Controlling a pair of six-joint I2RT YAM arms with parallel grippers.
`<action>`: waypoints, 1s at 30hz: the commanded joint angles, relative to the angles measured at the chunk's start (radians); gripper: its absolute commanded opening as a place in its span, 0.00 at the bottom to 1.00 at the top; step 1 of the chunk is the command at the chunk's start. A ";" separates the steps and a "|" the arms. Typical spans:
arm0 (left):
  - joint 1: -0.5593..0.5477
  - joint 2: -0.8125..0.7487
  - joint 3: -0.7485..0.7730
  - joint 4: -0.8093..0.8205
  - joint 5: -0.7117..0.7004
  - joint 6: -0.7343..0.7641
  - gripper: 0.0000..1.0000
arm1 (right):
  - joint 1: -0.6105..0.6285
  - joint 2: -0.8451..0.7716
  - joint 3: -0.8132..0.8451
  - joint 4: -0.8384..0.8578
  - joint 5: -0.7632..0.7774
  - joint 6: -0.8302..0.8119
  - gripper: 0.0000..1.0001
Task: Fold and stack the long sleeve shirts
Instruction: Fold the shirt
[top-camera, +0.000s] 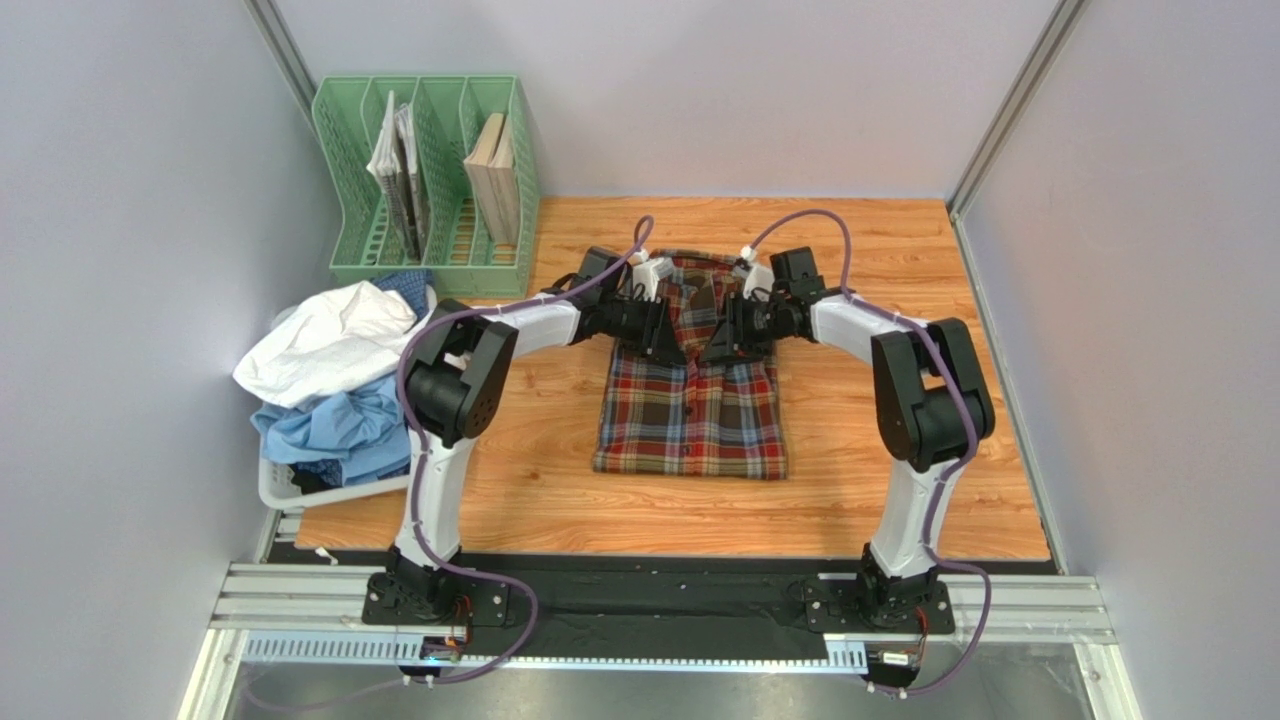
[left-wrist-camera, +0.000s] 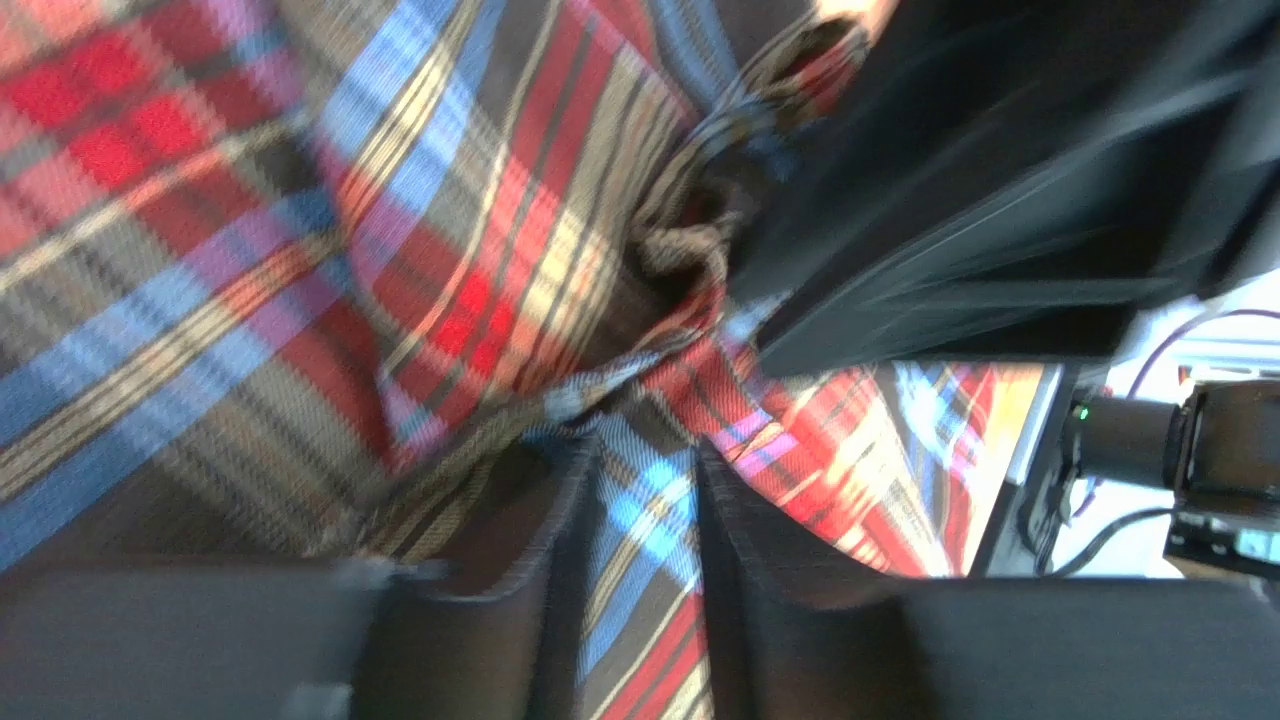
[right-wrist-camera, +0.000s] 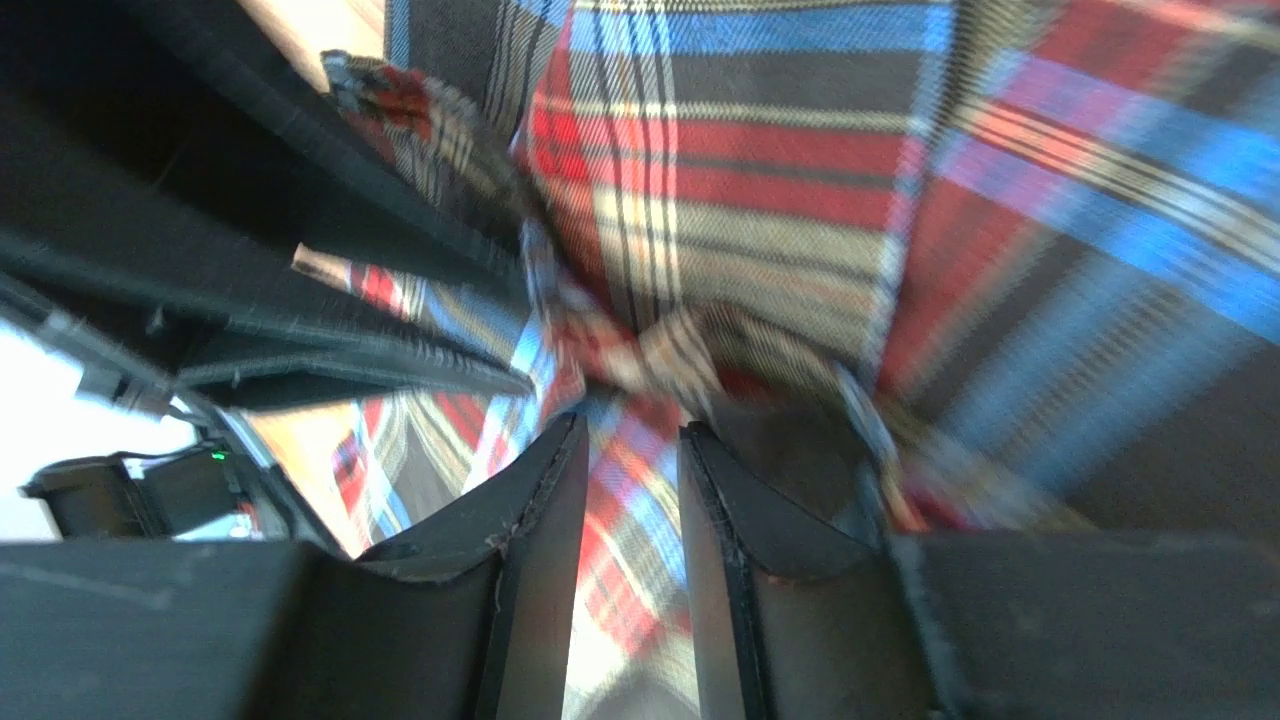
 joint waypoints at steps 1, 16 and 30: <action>0.024 -0.124 -0.012 -0.013 0.062 0.104 0.42 | -0.042 -0.155 0.039 -0.137 0.073 -0.147 0.35; 0.098 -0.246 0.029 -0.491 -0.139 0.460 0.64 | -0.071 -0.162 -0.040 -0.238 0.303 -0.287 0.55; 0.100 -0.118 0.091 -0.514 -0.237 0.496 0.60 | -0.074 -0.112 -0.004 -0.234 0.312 -0.276 0.22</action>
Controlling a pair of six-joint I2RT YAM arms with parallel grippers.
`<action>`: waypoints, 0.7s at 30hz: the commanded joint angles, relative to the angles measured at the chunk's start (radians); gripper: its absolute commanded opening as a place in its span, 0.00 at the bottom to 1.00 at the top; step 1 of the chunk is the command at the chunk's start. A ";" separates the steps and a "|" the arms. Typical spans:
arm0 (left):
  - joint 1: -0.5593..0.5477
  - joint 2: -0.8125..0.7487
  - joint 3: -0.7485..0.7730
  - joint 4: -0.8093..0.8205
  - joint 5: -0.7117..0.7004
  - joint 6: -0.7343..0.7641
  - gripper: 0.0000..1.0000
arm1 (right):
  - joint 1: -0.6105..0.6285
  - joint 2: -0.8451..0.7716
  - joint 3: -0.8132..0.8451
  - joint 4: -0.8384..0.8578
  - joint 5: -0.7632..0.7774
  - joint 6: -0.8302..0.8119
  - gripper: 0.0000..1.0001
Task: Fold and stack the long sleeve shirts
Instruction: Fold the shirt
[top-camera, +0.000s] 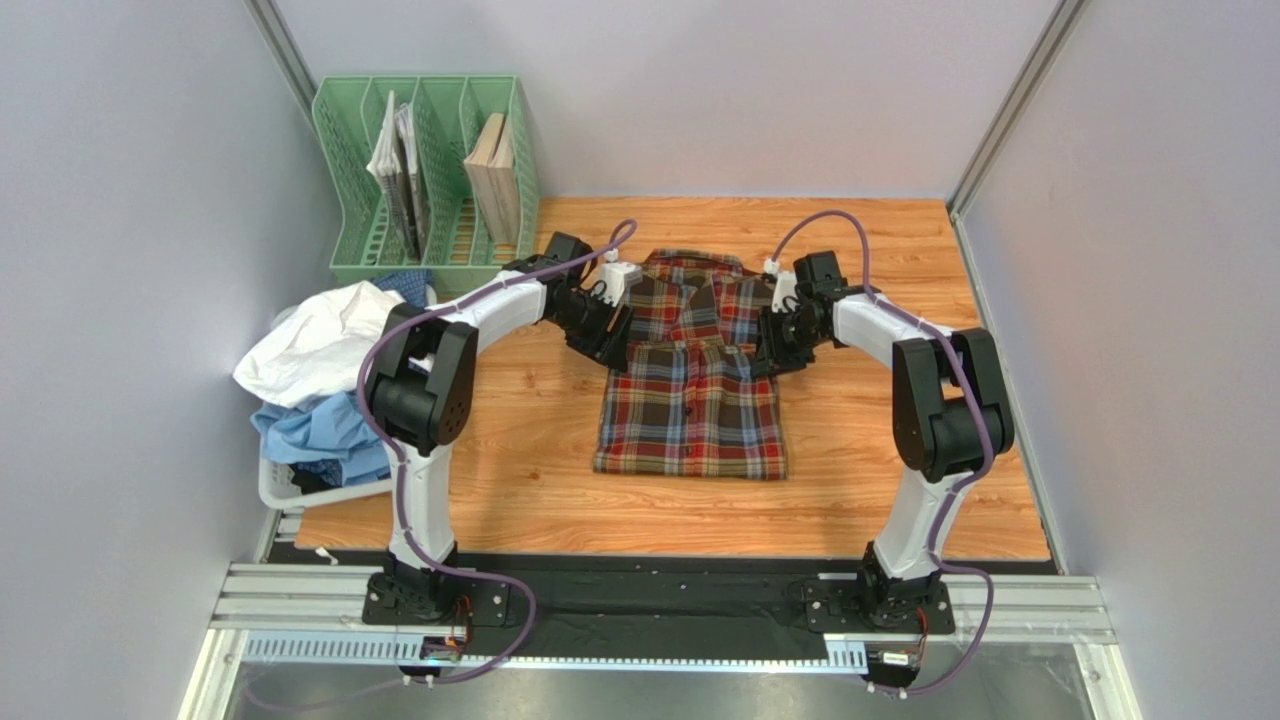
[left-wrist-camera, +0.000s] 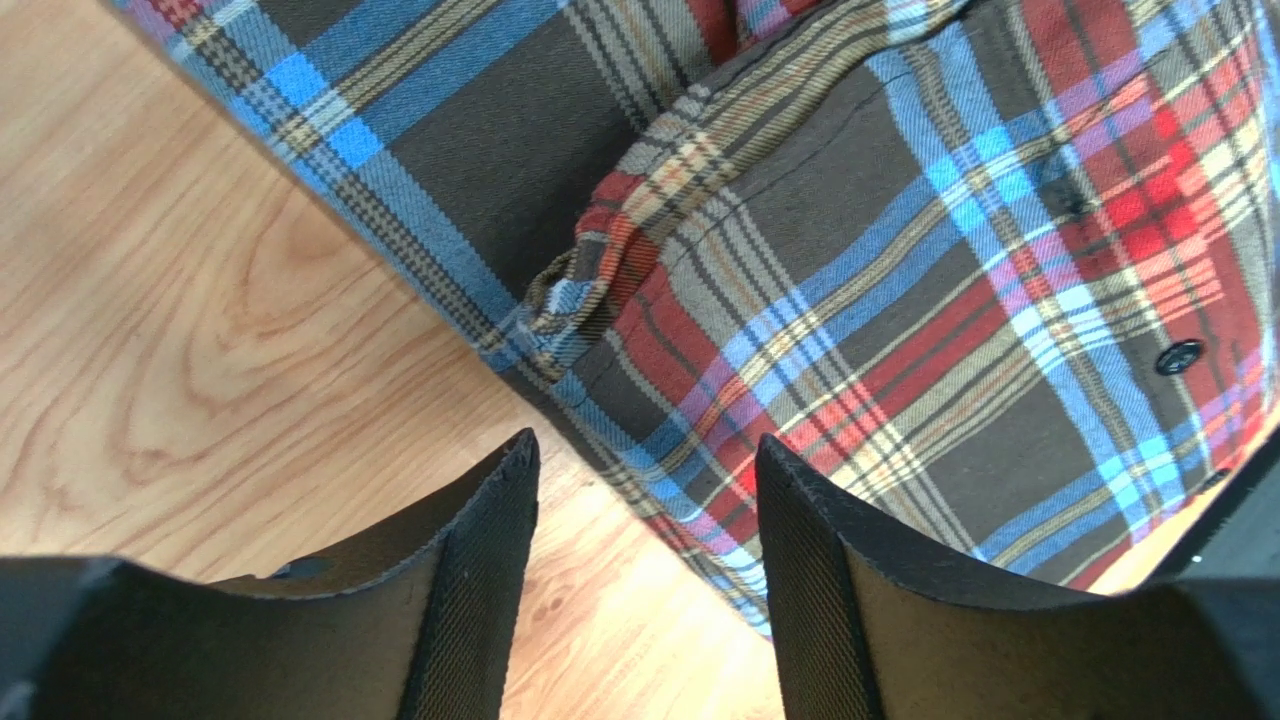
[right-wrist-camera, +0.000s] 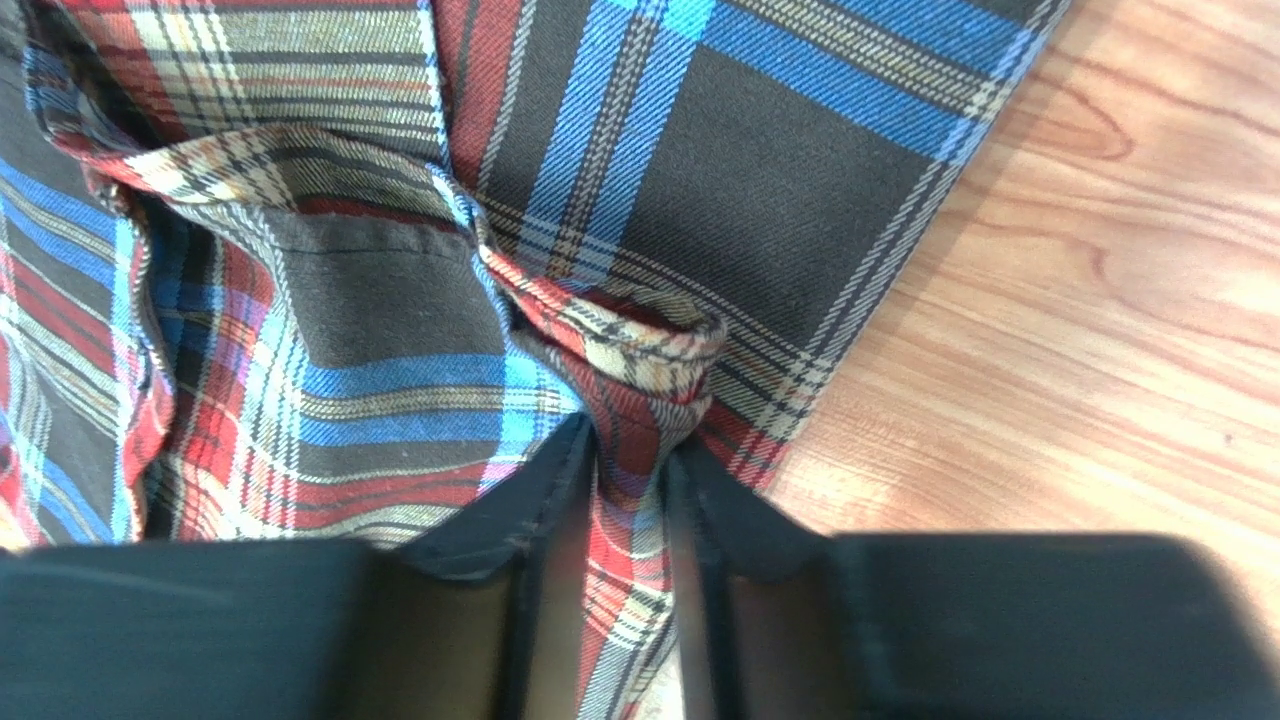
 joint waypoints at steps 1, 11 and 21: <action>-0.004 -0.009 0.048 0.004 -0.002 0.032 0.59 | -0.006 -0.032 0.018 0.010 0.021 -0.010 0.20; -0.003 -0.011 0.054 0.083 0.073 -0.012 0.46 | -0.029 -0.093 0.011 -0.016 0.034 -0.062 0.00; -0.003 -0.026 0.048 0.123 0.028 -0.034 0.00 | -0.044 -0.033 0.031 0.001 0.050 -0.066 0.00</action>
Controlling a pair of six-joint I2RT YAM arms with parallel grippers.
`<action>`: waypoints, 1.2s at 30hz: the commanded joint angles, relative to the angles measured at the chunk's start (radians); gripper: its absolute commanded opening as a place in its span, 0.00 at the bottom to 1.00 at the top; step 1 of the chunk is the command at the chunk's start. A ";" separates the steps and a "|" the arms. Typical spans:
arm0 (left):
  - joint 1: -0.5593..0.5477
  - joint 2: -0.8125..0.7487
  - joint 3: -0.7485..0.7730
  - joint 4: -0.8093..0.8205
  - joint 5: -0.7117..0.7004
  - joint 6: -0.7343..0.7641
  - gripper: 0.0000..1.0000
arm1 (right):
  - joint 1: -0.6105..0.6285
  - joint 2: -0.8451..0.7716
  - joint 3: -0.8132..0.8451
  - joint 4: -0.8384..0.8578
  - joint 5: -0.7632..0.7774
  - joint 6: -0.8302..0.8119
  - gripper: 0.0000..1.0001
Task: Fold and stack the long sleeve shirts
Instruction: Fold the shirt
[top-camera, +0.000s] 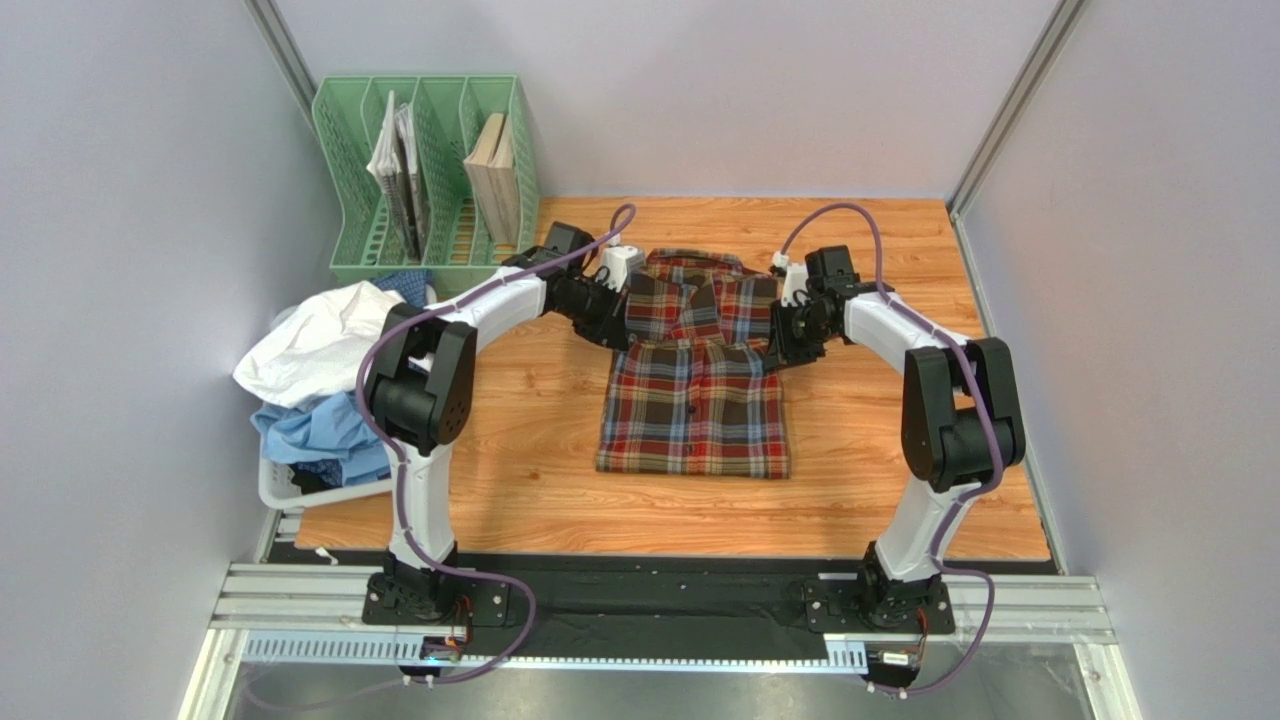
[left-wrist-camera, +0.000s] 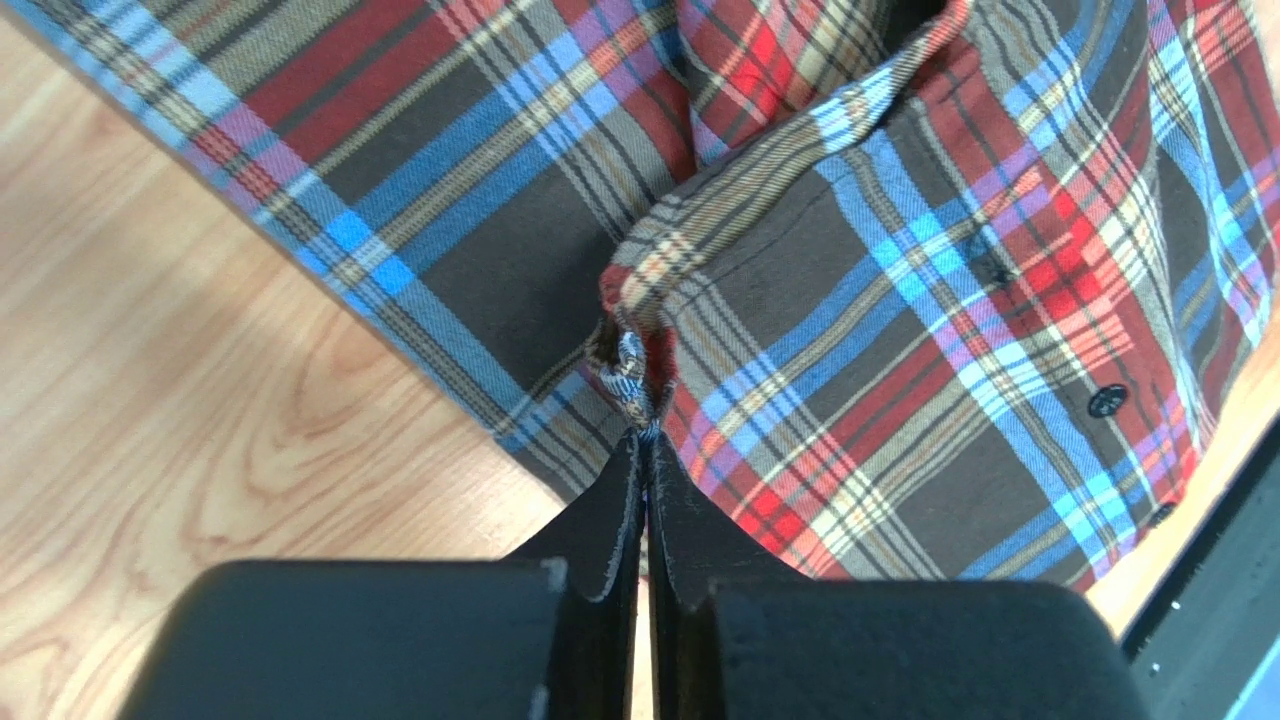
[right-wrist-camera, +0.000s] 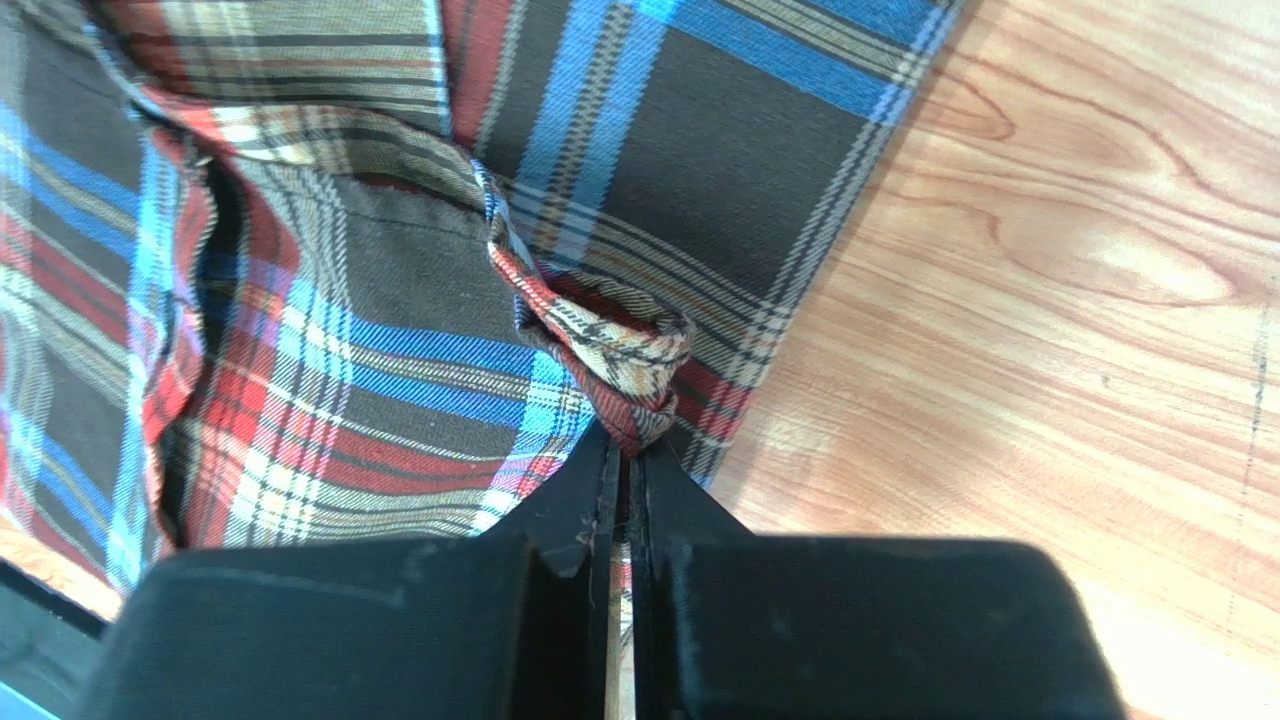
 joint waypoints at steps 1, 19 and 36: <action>0.000 -0.015 0.025 0.037 -0.041 -0.003 0.00 | -0.020 0.036 0.037 0.035 0.041 -0.023 0.00; 0.044 -0.499 -0.315 0.229 0.333 -0.198 0.99 | -0.140 -0.286 0.079 -0.184 -0.345 0.071 1.00; -0.193 -0.158 -0.723 1.157 0.383 -0.938 0.99 | 0.110 -0.199 -0.523 0.583 -0.675 0.640 1.00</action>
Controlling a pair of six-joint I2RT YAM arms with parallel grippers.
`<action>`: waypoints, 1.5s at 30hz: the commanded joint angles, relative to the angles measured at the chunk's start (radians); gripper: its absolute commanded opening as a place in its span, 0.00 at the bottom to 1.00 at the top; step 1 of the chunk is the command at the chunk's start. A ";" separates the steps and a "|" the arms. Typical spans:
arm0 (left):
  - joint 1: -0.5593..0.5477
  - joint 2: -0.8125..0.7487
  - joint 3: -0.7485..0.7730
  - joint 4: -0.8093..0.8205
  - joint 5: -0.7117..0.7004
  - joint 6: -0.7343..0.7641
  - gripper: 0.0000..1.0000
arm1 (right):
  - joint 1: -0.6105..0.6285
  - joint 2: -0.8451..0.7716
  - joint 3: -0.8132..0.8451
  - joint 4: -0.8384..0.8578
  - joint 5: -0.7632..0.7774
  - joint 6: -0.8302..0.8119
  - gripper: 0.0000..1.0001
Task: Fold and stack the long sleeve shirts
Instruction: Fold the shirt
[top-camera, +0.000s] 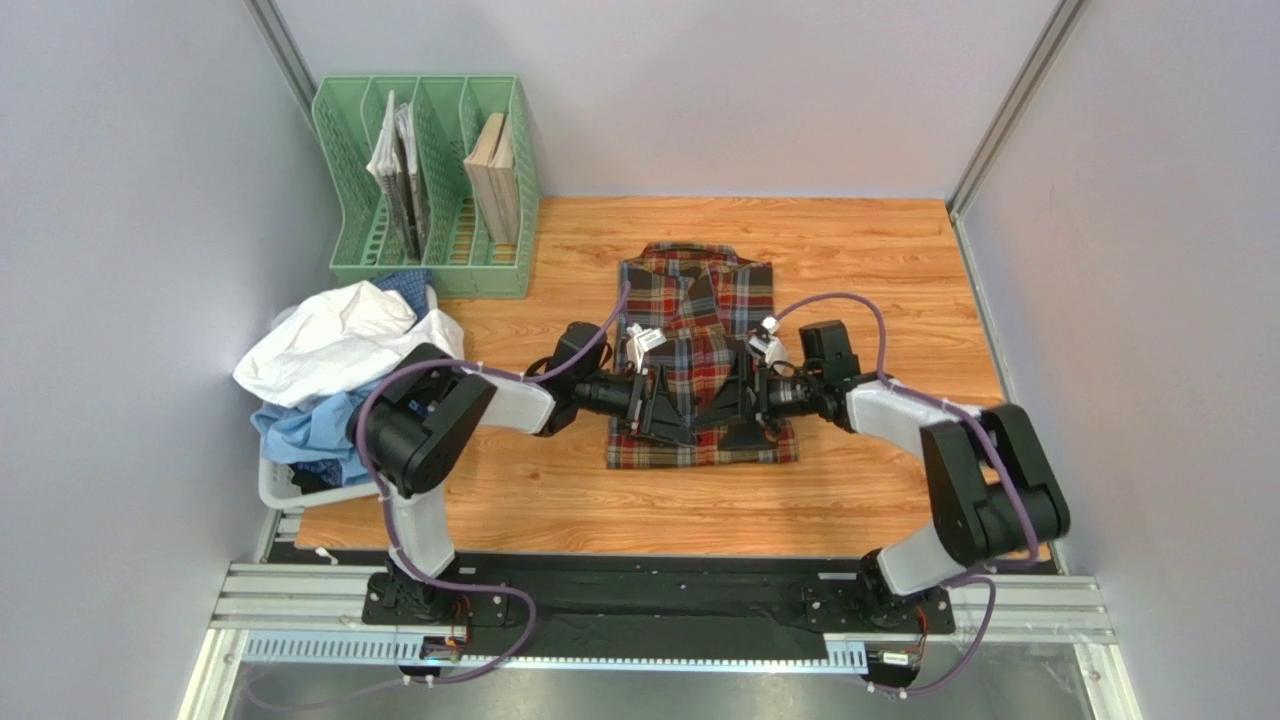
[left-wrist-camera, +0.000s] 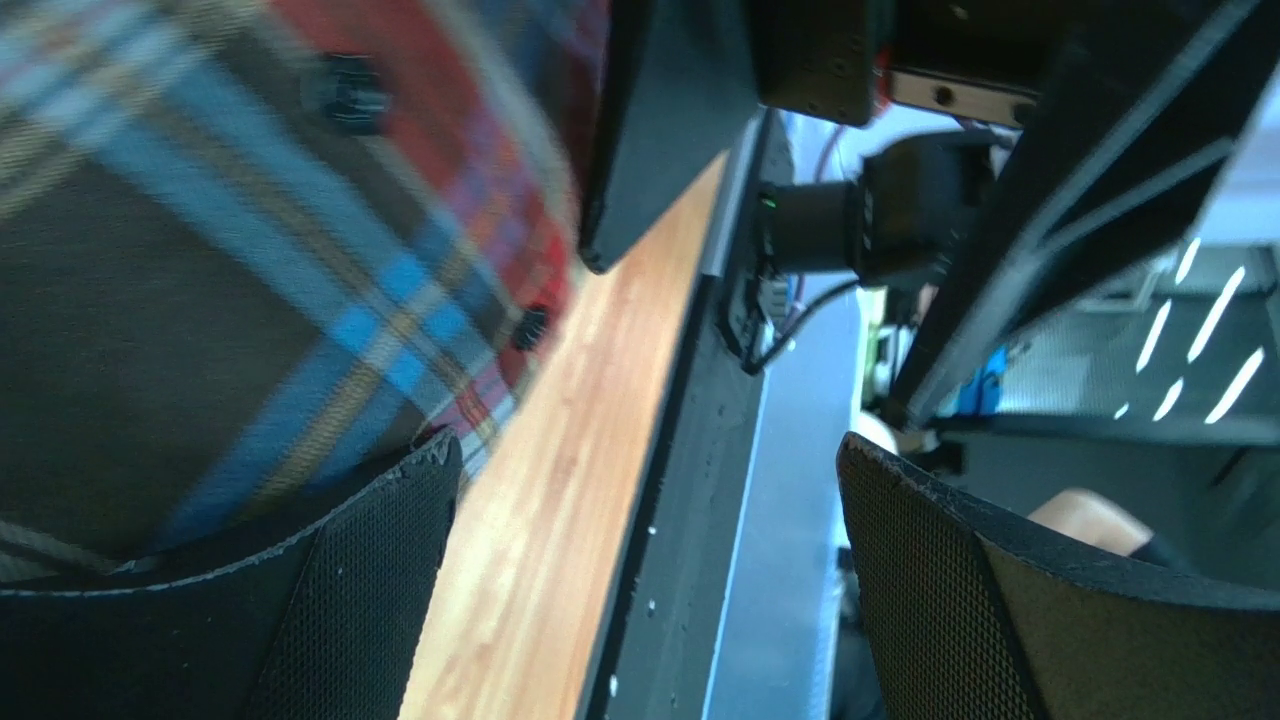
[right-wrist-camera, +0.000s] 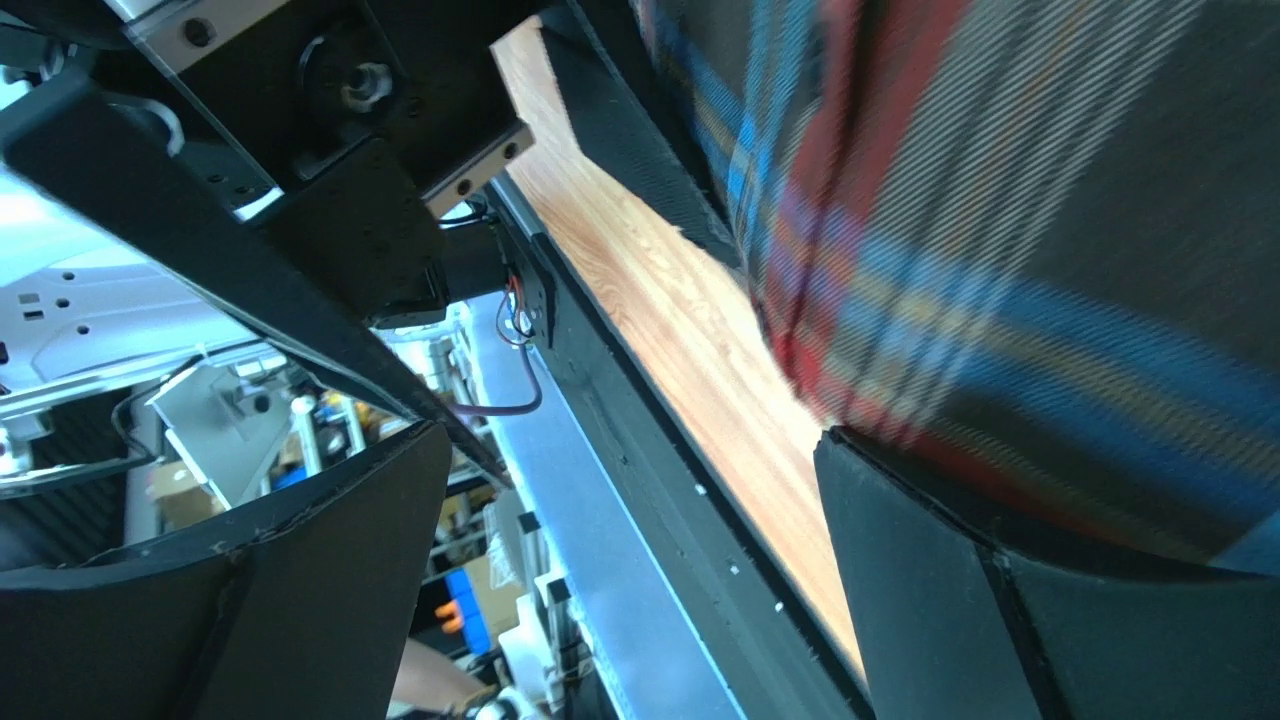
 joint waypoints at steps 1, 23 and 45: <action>0.040 0.115 -0.003 0.086 -0.059 -0.075 0.99 | -0.019 0.181 0.024 0.143 -0.048 0.004 1.00; 0.071 -0.129 -0.078 -0.214 0.005 0.060 0.98 | -0.179 0.133 0.093 -0.290 -0.126 -0.297 1.00; -0.047 0.221 0.509 -0.275 -0.067 0.073 0.91 | -0.390 0.136 0.396 -0.635 -0.200 -0.472 1.00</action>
